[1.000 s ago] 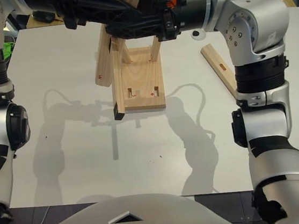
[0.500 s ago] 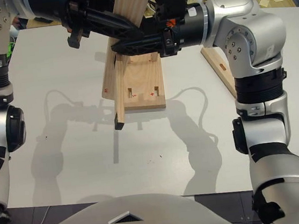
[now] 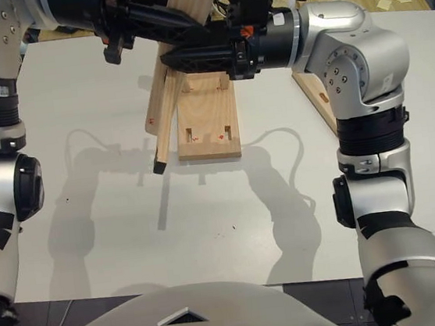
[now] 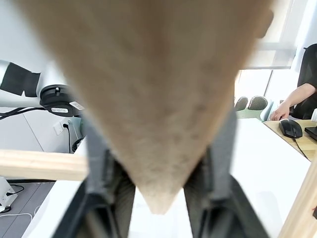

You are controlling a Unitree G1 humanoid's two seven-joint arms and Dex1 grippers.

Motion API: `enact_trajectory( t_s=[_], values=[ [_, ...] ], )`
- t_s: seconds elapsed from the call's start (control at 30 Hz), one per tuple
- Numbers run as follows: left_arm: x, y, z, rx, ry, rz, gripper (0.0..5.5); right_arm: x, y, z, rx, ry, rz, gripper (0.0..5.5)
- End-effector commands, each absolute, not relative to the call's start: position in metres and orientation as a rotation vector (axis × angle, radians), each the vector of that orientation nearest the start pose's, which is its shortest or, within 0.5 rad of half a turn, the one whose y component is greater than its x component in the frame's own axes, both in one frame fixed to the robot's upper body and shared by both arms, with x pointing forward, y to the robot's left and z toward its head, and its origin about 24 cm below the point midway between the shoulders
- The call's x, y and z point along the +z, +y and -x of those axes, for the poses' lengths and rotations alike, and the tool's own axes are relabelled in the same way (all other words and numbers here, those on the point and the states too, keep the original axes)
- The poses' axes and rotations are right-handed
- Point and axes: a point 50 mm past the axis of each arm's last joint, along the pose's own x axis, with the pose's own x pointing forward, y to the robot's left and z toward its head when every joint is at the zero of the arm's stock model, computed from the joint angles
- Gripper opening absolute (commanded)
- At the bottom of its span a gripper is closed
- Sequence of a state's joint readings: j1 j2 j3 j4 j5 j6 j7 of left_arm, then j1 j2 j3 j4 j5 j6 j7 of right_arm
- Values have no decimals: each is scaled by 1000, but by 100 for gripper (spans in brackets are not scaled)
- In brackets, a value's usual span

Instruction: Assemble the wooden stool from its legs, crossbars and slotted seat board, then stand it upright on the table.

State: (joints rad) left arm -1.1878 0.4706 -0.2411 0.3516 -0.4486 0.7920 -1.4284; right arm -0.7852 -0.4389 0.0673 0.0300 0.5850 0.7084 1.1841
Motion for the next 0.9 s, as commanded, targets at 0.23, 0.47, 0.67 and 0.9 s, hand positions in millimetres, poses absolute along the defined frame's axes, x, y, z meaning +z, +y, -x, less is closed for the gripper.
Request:
enact_trajectory(
  t_s=[0.23,0.47,0.67,0.9],
  values=[
    [275,107,-349,-1506,195,-204,103,225,-126,-315,1413,-15,-10,298],
    [275,129,-362,-1371,153,-176,103,225,-164,-319,1233,-38,-43,298],
    [279,156,-367,-1157,44,-68,103,217,-199,-316,1037,-30,-54,298],
    [266,163,-363,-820,-112,155,103,178,-226,-299,996,206,209,193]
  ],
)
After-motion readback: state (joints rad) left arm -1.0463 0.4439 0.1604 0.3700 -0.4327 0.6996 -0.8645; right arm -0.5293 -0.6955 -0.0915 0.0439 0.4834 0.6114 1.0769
